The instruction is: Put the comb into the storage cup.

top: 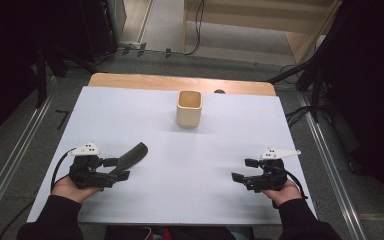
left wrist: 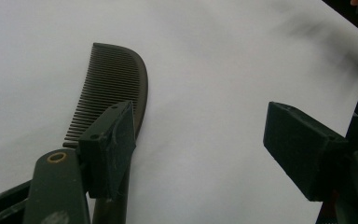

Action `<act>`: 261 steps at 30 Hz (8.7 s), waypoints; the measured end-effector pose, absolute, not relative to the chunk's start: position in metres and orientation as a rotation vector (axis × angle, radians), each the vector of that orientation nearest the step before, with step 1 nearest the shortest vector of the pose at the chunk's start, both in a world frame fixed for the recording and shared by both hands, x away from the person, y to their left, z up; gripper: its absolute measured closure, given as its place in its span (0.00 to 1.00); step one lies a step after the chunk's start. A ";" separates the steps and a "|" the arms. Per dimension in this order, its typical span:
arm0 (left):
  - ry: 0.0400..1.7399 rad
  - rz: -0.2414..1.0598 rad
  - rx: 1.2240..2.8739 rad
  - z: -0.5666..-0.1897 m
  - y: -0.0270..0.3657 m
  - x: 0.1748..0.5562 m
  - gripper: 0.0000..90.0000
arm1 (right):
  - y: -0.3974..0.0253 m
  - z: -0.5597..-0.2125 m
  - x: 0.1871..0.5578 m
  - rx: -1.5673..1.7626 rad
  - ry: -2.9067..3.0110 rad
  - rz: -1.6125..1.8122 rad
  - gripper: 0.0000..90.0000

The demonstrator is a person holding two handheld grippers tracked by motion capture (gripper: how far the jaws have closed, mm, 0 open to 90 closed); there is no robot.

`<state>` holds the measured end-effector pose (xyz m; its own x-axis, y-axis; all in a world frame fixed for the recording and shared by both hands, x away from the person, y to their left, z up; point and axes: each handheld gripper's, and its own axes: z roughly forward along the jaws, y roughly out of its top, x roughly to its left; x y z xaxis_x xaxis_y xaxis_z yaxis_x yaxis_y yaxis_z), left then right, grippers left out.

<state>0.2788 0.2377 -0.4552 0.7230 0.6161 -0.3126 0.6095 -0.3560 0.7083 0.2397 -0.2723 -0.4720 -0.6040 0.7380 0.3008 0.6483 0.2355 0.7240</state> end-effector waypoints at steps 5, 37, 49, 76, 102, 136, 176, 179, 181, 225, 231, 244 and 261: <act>0.927 -0.001 2.041 -0.455 0.238 0.280 0.28 | -0.272 -0.472 0.242 1.335 2.389 1.314 0.17; 0.939 0.045 2.009 -0.453 0.243 0.280 0.28 | -0.270 -0.473 0.246 1.256 2.432 1.293 0.17; 0.955 0.068 2.002 -0.453 0.249 0.278 0.28 | -0.271 -0.474 0.246 1.271 2.428 1.288 0.17; 0.974 0.189 1.968 -0.447 0.276 0.284 0.28 | -0.269 -0.473 0.246 1.255 2.441 1.285 0.17; 0.982 0.193 2.016 -0.461 0.276 0.286 0.28 | -0.272 -0.471 0.243 1.262 2.430 1.300 0.17; 1.012 0.171 2.149 -0.487 0.283 0.266 0.28 | -0.260 -0.469 0.255 1.211 2.474 1.307 0.17; 0.996 0.415 2.254 -0.494 0.270 0.254 0.58 | -0.260 -0.471 0.257 1.206 2.485 1.285 0.17; 0.966 0.394 2.271 -0.493 0.268 0.253 0.71 | -0.259 -0.471 0.257 1.210 2.487 1.284 0.17; 0.970 0.384 2.272 -0.493 0.267 0.253 0.75 | -0.259 -0.471 0.257 1.213 2.487 1.283 0.17; 1.078 0.113 2.053 -0.462 0.266 0.262 0.81 | -0.258 -0.472 0.257 1.195 2.495 1.279 0.17; 1.073 0.095 2.017 -0.457 0.261 0.263 0.81 | -0.258 -0.472 0.257 1.196 2.494 1.275 0.17; 1.091 0.081 1.914 -0.448 0.246 0.269 0.81 | -0.252 -0.469 0.255 1.179 2.493 1.284 0.17; 1.129 0.155 1.835 -0.442 0.221 0.284 0.81 | -0.231 -0.457 0.252 1.167 2.489 1.326 0.17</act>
